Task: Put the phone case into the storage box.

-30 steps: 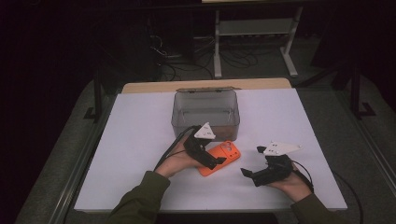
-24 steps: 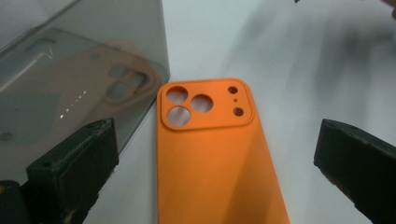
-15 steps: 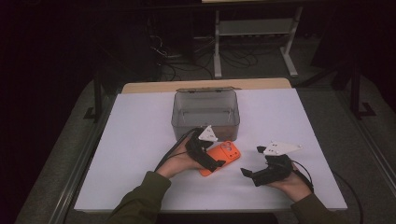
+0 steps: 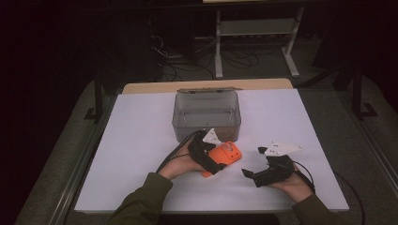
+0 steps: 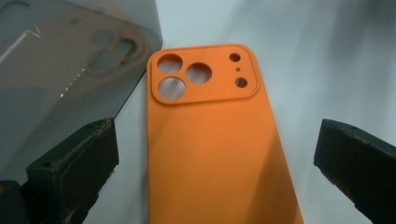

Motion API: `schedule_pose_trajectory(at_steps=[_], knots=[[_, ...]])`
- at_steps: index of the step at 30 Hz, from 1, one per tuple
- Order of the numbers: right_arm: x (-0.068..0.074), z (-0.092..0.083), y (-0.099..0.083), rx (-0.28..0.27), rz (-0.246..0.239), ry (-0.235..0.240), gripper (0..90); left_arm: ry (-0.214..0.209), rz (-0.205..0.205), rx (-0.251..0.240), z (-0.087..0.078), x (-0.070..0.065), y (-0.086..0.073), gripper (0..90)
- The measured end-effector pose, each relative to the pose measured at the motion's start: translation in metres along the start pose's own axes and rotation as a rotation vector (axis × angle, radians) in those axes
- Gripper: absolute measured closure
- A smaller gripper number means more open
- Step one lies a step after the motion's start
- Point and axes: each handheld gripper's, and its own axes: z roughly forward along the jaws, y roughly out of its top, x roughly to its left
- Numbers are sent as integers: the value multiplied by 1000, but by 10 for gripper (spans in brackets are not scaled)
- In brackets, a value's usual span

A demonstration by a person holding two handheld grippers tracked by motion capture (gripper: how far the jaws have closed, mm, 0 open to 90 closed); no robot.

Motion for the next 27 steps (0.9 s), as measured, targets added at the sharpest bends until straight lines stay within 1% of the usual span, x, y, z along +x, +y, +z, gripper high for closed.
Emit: schedule_pose_trajectory(at_steps=[13, 19, 27], knots=[[0, 0, 0, 0, -2, 0, 0, 2, 9, 40, 7, -3, -1, 0], [0, 0, 0, -1, -2, 0, 0, 5, 18, 66, 10, -4, -2, 0], [0, 0, 0, 0, -3, 0, 0, 10, 17, 85, 11, -4, -3, 0]])
